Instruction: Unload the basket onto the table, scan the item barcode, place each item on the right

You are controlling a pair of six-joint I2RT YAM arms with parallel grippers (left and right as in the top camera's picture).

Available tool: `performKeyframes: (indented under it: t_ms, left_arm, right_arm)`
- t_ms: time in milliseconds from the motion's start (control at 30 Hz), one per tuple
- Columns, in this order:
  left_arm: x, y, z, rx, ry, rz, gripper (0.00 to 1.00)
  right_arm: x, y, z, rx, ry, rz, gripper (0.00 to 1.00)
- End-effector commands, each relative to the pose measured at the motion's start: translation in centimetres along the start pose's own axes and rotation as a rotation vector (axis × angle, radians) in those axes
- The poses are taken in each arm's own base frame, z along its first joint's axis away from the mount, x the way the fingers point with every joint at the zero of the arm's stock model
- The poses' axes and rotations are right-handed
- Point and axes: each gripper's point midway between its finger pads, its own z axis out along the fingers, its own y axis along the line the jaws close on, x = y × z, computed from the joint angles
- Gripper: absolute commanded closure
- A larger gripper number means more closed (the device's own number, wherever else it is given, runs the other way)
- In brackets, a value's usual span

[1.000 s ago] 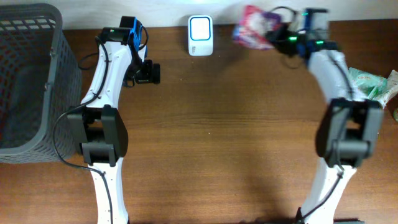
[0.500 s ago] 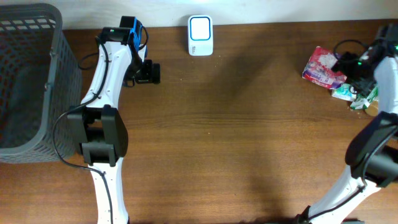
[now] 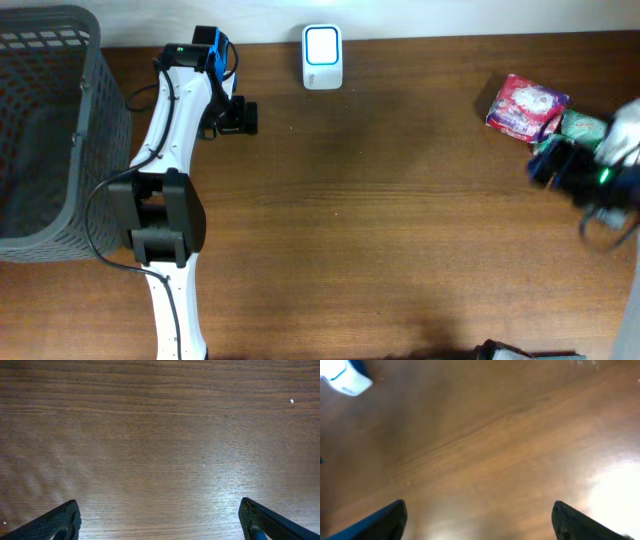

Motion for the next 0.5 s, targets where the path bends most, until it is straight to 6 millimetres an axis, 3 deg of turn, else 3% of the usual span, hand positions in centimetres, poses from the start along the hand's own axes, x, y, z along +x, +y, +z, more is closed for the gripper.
performKeyframes:
  t_ms: [0, 67, 167, 267, 467]
  left_arm:
    - [0.1, 0.2, 0.8, -0.009, 0.016, -0.007, 0.01]
    - [0.1, 0.2, 0.8, -0.009, 0.016, -0.007, 0.01]
    - [0.1, 0.2, 0.8, -0.009, 0.016, -0.007, 0.01]
    - [0.1, 0.2, 0.8, -0.009, 0.016, -0.007, 0.01]
    - [0.1, 0.2, 0.8, -0.009, 0.016, -0.008, 0.01]
  right_arm:
    - [5.8, 0.4, -1.3, -0.038, -0.062, -0.076, 0.04]
    - [8.6, -0.1, -1.9, -0.047, -0.113, -0.089, 0.01]
    - [10.7, -0.2, -3.2, -0.064, -0.205, -0.112, 0.01]
    - [11.3, -0.1, -4.3, -0.075, -0.264, -0.127, 0.01]
    - [11.4, -0.2, -4.3, -0.058, -0.266, -0.166, 0.01]
